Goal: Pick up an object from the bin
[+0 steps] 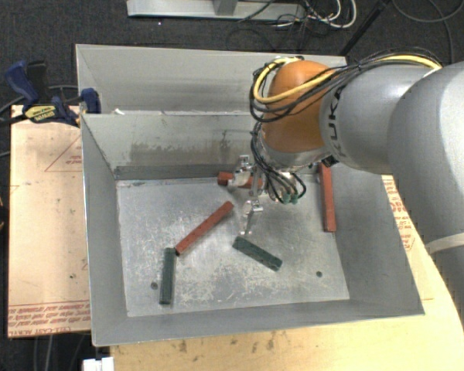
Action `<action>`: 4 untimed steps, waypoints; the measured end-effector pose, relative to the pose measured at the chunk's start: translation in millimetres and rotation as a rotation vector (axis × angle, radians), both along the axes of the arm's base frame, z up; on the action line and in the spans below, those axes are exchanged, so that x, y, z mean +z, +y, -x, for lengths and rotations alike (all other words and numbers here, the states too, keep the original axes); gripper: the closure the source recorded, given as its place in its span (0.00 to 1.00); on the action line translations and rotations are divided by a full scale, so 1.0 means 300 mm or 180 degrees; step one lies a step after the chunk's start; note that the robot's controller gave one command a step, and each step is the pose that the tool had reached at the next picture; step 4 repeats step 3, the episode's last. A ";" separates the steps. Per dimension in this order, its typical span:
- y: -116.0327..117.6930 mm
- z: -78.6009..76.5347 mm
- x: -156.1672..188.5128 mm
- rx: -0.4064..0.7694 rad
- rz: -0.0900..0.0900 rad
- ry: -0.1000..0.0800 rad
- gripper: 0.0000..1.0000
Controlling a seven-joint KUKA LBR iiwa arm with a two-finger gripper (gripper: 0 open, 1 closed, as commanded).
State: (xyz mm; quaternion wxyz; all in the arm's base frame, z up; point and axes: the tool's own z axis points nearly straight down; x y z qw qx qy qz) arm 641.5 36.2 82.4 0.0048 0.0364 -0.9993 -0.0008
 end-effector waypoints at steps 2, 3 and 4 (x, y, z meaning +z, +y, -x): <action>0.264 0.007 -0.006 0.0138 -0.0014 -0.0078 1.00; 0.264 0.007 -0.006 0.0138 -0.0014 -0.0078 1.00; 0.264 0.007 -0.006 0.0138 -0.0014 -0.0078 1.00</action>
Offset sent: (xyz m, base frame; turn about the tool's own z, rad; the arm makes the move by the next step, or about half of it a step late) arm -0.0070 0.0765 -0.0093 -0.0413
